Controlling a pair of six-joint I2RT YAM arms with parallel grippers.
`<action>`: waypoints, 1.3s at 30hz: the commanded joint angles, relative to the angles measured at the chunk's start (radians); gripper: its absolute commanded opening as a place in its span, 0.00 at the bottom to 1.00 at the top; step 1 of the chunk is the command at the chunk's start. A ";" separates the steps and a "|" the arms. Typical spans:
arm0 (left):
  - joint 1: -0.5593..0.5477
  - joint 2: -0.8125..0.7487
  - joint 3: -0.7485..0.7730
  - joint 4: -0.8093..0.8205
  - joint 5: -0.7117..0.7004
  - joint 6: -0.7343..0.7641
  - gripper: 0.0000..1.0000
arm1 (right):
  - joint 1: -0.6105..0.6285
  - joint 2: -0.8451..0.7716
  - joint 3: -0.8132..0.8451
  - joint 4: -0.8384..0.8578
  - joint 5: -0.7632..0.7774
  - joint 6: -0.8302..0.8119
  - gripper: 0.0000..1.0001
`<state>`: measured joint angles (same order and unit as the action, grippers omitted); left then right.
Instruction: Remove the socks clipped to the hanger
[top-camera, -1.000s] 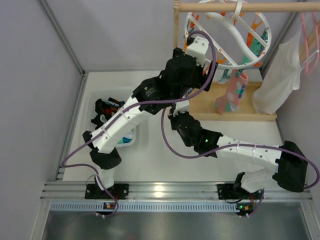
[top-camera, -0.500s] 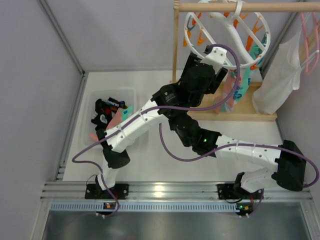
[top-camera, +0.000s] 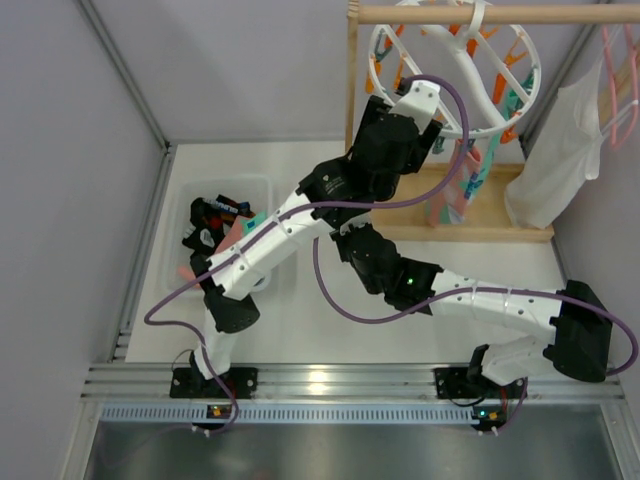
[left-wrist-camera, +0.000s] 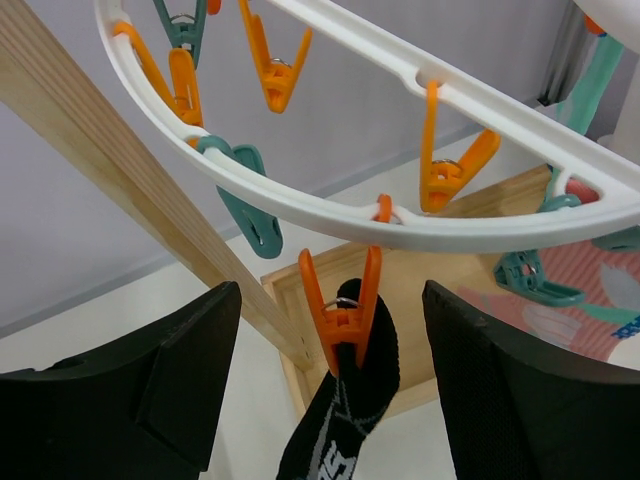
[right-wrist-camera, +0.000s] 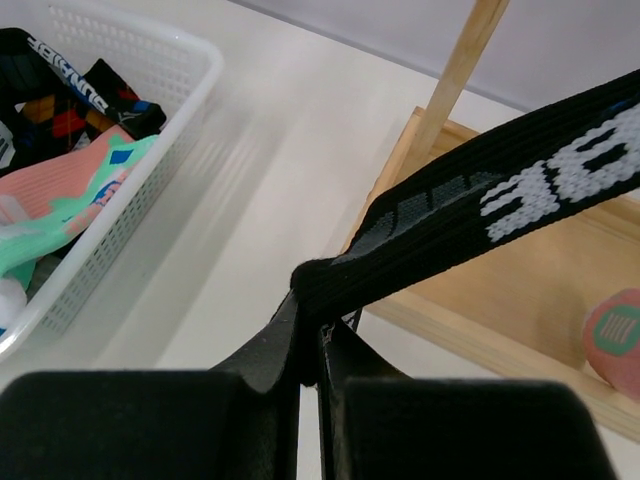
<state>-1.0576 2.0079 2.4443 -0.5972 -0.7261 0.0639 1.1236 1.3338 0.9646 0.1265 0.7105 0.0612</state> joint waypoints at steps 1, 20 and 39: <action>0.031 0.021 0.027 0.071 0.048 -0.004 0.77 | 0.033 -0.016 0.020 0.033 -0.029 -0.017 0.00; 0.085 0.063 0.068 0.120 0.133 -0.001 0.33 | 0.033 -0.015 -0.006 0.042 -0.066 -0.024 0.00; 0.088 -0.101 -0.066 0.116 0.028 -0.047 0.95 | -0.017 -0.450 -0.441 0.139 -0.528 0.034 0.00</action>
<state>-0.9737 2.0346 2.4046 -0.5331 -0.6239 0.0280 1.1332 0.9623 0.5461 0.1875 0.3645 0.0570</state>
